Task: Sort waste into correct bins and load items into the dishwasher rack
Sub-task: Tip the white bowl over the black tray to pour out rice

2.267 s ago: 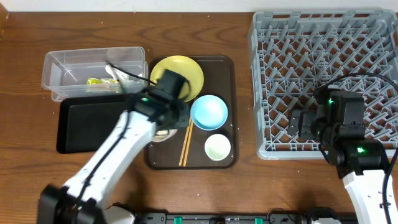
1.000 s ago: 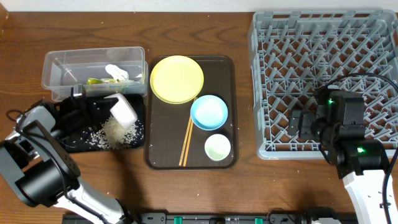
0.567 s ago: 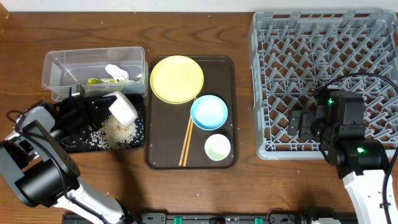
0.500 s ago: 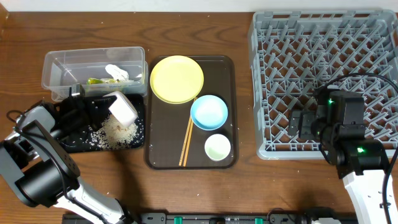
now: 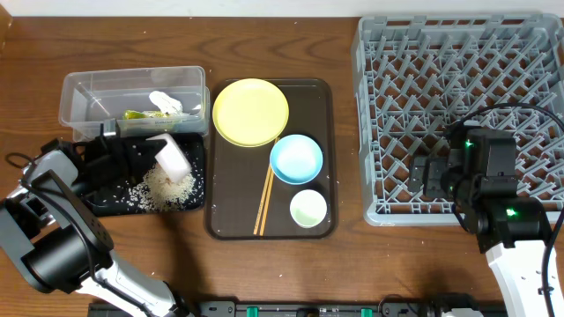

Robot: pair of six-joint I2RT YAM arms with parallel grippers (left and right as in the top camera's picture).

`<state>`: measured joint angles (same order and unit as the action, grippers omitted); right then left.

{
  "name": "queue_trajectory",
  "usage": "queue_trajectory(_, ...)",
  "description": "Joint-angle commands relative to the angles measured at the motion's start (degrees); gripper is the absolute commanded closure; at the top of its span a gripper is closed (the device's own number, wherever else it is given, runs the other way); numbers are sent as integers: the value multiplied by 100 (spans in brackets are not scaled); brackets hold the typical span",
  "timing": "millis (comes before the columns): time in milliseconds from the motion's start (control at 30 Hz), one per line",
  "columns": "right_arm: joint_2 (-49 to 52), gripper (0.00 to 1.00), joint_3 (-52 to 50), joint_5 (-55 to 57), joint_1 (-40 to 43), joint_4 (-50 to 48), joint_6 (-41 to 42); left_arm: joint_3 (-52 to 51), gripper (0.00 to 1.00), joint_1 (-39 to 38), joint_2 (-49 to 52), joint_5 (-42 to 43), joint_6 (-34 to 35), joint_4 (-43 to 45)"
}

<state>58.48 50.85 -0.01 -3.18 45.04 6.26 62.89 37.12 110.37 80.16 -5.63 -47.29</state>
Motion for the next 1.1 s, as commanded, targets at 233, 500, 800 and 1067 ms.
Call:
queue_trajectory(233, -11, 1, 111, 70, 129, 0, -81, -11, 93, 20, 4, 979, -634, 4)
queue_trajectory(500, -11, 1, 111, 131, 129, 2, -81, -11, 94, 9, -127, 981, -649, -291)
queue_trajectory(800, -9, 1, 111, 140, 129, -2, -79, -11, 94, -584, -1425, -957, -669, -667)
queue_trajectory(1067, -7, 1, 111, 149, 129, -22, -79, -11, 94, -2048, -2251, -3346, 35, -557)
